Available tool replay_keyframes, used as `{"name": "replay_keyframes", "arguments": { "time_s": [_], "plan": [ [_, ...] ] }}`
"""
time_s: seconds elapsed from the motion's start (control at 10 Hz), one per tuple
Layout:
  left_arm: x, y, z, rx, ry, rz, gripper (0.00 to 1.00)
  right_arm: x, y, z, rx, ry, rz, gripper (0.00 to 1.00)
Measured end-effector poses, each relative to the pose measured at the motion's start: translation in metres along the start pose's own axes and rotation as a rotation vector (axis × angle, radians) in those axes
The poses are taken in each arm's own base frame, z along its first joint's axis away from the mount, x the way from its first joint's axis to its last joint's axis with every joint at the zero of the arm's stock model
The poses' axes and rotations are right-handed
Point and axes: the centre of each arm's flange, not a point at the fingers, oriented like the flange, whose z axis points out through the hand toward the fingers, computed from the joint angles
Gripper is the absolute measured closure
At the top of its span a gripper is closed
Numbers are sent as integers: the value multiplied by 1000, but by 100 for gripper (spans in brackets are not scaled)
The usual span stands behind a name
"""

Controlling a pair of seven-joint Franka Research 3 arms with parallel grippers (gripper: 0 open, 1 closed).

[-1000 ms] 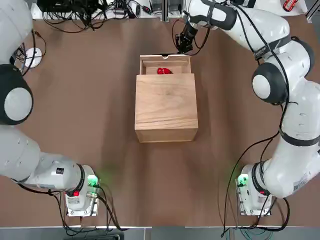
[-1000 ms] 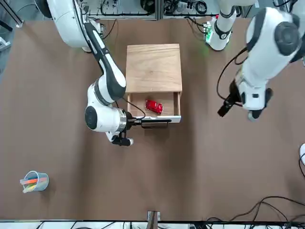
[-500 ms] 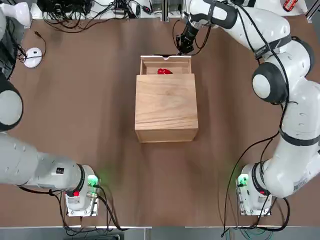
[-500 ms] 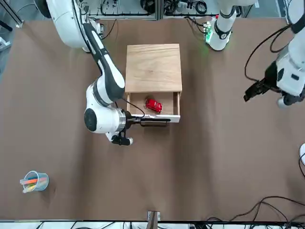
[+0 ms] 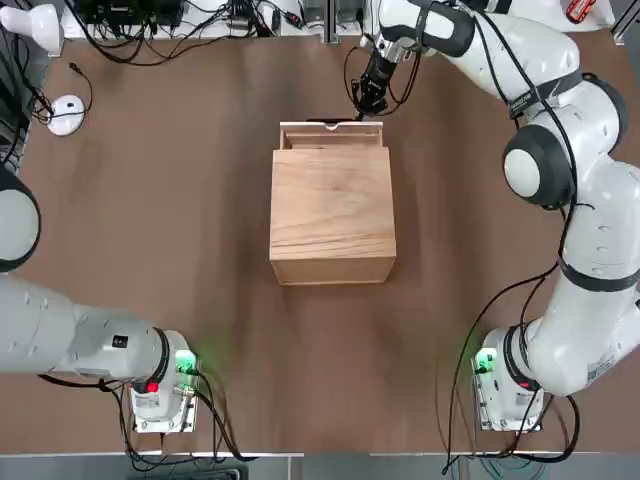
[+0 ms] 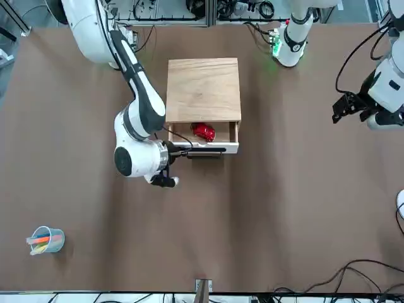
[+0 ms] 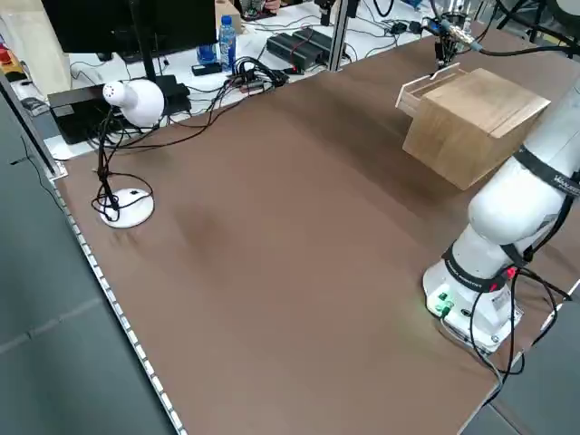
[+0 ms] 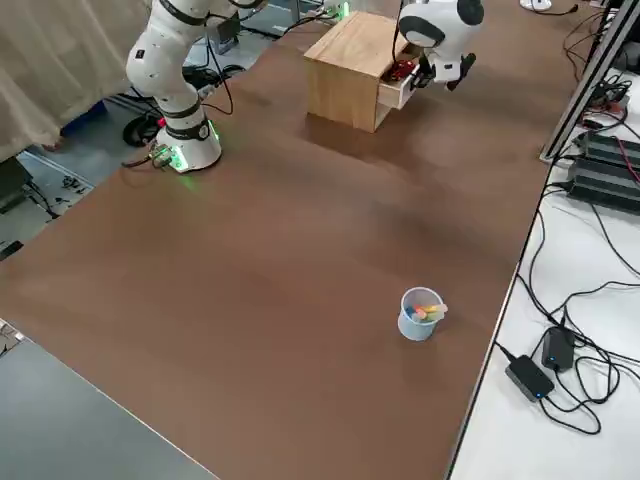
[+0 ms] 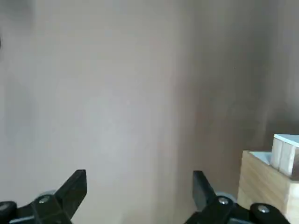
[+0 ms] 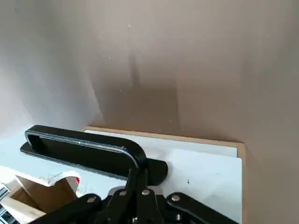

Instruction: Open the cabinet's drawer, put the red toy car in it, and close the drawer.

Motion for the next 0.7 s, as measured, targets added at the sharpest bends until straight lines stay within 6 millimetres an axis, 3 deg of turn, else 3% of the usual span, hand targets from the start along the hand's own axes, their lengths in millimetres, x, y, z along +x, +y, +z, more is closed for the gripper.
{"name": "replay_keyframes", "arguments": {
  "time_s": [0.2,0.7],
  "plan": [
    [-1,2,-1,2,-4,18,0,-5,0,5,-11,-38,-2,98],
    [29,5,1,3,-12,67,2,-21,4,18,-54,-175,-2,98]
  ]
}}
